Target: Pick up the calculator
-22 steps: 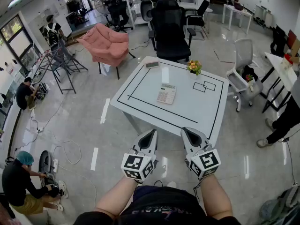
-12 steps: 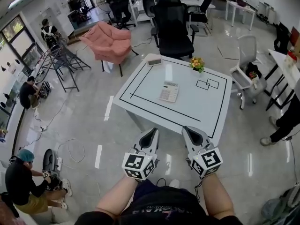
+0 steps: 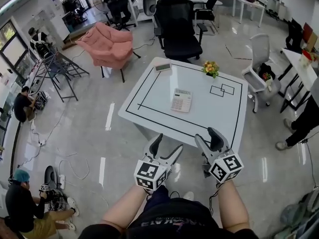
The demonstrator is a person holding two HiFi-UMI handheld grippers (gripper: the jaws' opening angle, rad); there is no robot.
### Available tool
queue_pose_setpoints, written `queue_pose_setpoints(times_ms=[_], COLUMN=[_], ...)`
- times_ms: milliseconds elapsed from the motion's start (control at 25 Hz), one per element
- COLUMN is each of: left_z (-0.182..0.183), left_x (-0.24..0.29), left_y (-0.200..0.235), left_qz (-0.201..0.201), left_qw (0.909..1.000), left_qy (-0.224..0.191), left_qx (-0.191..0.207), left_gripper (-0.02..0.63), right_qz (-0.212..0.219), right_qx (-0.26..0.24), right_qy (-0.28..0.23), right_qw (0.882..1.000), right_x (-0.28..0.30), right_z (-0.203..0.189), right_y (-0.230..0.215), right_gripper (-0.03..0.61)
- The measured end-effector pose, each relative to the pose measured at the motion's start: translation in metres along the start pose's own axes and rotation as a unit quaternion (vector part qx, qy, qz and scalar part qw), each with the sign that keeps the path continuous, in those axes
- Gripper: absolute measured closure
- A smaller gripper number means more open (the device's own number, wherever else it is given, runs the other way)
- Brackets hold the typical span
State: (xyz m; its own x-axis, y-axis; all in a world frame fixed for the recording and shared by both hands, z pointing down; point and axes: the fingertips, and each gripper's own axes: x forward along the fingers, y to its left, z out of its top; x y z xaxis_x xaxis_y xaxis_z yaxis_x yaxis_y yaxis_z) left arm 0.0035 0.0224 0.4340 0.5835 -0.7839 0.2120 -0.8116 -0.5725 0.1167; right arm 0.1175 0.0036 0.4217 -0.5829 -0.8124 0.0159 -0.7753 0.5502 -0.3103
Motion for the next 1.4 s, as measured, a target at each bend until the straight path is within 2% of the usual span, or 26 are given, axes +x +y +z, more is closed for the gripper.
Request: queue_pose_setpoints(times_ms=[120, 800, 1120, 1400], left_z=[0.006, 0.017, 0.022, 0.017], left_x=[0.009, 0.071, 0.085, 0.091], left_y=[0.022, 0.148, 0.181, 0.200], left_qz=[-0.018, -0.112, -0.134, -0.133], left_qw=[0.9998, 0.9932, 0.9903, 0.9897], left_qy=[0.002, 0.011, 0.011, 0.018], left_qx=[0.000, -0.028, -0.035, -0.050], left_gripper=[0.262, 0.262, 0.262, 0.262], right_qz=[-0.022, -0.114, -0.130, -0.116], right_qx=[0.011, -0.009, -0.016, -0.016], right_qy=[0.001, 0.016, 0.029, 0.055], right_qw=[1.000, 0.993, 0.991, 0.992], right_x=[0.021, 0.152, 0.186, 0.214], right_z=[-0.001, -0.005, -0.012, -0.023], right_y=[-0.010, -0.033, -0.031, -0.034], right_gripper=[0.339, 0.339, 0.339, 0.339])
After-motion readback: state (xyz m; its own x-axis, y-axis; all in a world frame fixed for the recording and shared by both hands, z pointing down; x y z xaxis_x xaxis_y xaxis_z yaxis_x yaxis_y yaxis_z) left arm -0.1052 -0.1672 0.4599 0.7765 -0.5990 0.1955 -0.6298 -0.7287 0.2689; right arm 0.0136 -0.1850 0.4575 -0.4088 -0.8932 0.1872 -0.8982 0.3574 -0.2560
